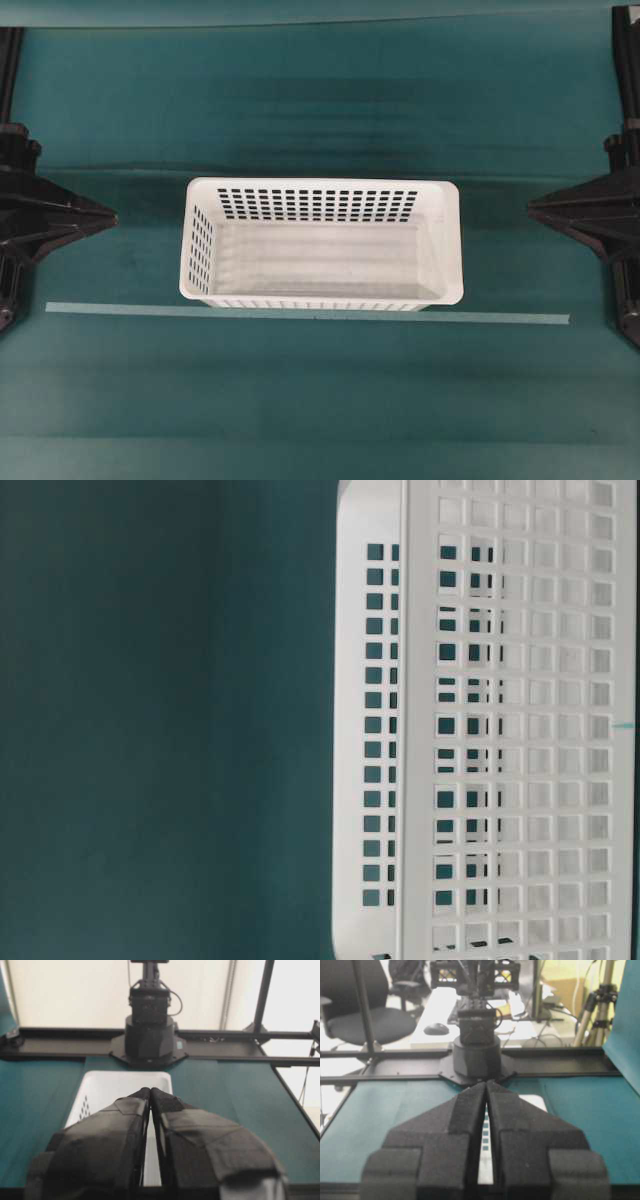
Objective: Lift the white basket with both hands.
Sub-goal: 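Move both grippers inward toward the short ends of the white basket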
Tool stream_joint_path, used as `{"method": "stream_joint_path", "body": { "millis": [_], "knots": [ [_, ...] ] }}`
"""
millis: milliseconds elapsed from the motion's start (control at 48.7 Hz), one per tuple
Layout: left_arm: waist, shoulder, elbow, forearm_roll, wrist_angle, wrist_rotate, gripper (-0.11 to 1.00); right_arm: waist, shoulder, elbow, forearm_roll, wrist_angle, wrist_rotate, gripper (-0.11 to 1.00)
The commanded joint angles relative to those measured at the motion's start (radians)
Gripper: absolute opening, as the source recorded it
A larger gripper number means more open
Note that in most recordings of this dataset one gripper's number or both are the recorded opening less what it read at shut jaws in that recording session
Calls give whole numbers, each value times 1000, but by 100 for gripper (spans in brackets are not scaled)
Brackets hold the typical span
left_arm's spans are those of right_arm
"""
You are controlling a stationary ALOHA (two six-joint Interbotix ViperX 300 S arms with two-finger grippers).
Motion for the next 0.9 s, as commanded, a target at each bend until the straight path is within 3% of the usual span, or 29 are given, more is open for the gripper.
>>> {"method": "stream_joint_path", "body": {
  "millis": [0,62,164,308,432,534,637,884],
  "knots": [
    [-2,20,-31,17,2,-34,14,-5,11,-8,5,-8,6,14],
    [-2,26,-43,17,6,-55,9,-9,12,-17,48,11,18,15],
    [-2,32,-66,17,54,-117,-4,-32,14,-41,141,66,72,2],
    [-2,48,-126,15,181,-239,-5,-72,23,-100,264,207,181,1],
    [3,55,-169,17,262,-351,-5,-147,51,-169,353,405,319,1],
    [12,61,-206,17,305,-463,-5,-216,87,-227,371,540,449,1],
    [29,80,-245,17,354,-617,-5,-267,127,-282,368,629,588,1],
    [74,181,-318,18,575,-1097,-5,-291,232,-339,356,785,802,1]
  ]
}}
